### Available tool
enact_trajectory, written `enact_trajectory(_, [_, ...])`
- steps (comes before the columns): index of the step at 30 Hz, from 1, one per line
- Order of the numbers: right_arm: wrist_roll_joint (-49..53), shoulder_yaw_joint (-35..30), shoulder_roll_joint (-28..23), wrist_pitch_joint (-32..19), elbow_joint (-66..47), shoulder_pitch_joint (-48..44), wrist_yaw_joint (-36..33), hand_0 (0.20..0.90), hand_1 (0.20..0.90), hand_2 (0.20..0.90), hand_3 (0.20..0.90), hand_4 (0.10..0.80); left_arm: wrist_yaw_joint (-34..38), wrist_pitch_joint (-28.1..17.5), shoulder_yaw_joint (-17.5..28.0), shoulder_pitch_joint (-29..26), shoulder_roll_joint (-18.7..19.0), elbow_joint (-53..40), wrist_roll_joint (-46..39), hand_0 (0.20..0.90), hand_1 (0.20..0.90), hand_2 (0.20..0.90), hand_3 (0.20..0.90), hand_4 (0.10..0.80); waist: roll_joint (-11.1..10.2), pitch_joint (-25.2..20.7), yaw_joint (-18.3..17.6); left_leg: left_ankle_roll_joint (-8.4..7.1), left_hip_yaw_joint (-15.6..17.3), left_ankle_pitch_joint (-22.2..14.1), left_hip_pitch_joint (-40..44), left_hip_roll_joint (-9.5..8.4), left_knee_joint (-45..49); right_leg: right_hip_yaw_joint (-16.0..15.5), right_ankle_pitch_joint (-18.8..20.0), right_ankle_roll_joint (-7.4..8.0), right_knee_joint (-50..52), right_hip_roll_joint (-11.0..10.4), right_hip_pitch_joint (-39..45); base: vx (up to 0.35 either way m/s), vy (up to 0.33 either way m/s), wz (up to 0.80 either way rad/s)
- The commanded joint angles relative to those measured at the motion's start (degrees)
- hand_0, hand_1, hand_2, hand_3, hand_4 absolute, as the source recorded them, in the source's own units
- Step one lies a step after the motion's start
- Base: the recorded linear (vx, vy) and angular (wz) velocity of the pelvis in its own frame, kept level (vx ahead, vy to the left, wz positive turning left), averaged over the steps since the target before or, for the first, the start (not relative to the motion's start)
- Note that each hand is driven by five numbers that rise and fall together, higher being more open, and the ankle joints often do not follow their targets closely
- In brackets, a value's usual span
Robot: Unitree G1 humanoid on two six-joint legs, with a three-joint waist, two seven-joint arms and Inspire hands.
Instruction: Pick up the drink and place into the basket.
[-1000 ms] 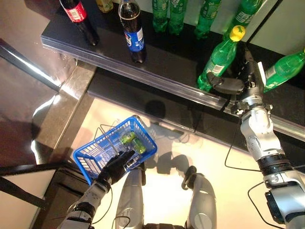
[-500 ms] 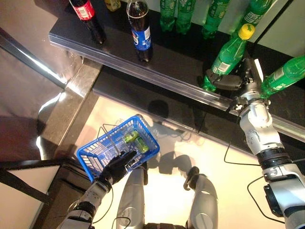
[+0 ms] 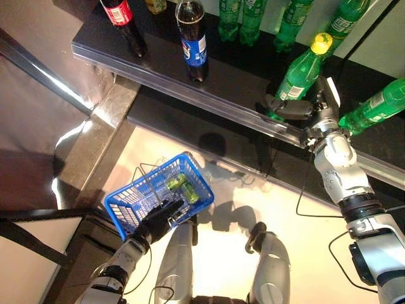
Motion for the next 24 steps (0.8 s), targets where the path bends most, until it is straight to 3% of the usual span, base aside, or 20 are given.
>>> enact_trajectory(1, [-0.6,-0.61,-1.6,-3.89,-4.18,-8.94,0.83,0.3,0.3,0.3,0.2,0.1,-3.68,0.91,-5.02,5.49,-0.74,-3.63,1.92,0.3,0.3,0.3,0.2,0.1,1.11,-4.23,2.05,1.04,-1.51,2.0,6.08,1.16,-6.01,1.74,7.45,2.24,-1.45,-0.58,-3.08,0.0,0.0,0.0])
enact_trajectory(17, [-0.93,-1.78,-1.72,-5.44,-6.63,-7.77,-0.72,0.3,0.3,0.3,0.2,0.1,-3.55,0.53,-4.57,6.15,-0.83,-4.04,2.15,0.3,0.3,0.3,0.2,0.1,0.69,-5.04,2.01,1.35,-1.46,2.79,8.56,0.86,-8.63,1.21,8.57,2.53,-4.45,-0.19,-0.52,-0.001,0.0,0.0])
enact_trajectory(24, [-2.64,-3.41,-0.58,-6.0,-13.17,-4.2,0.06,0.3,0.3,0.3,0.2,0.1,-3.97,-0.16,-3.51,8.28,-1.0,-4.7,2.41,0.3,0.3,0.3,0.2,0.1,0.05,-7.14,1.8,1.15,-0.17,5.3,13.59,0.49,-16.26,0.0,10.9,3.16,-12.3,1.09,4.96,0.01,-0.005,0.03])
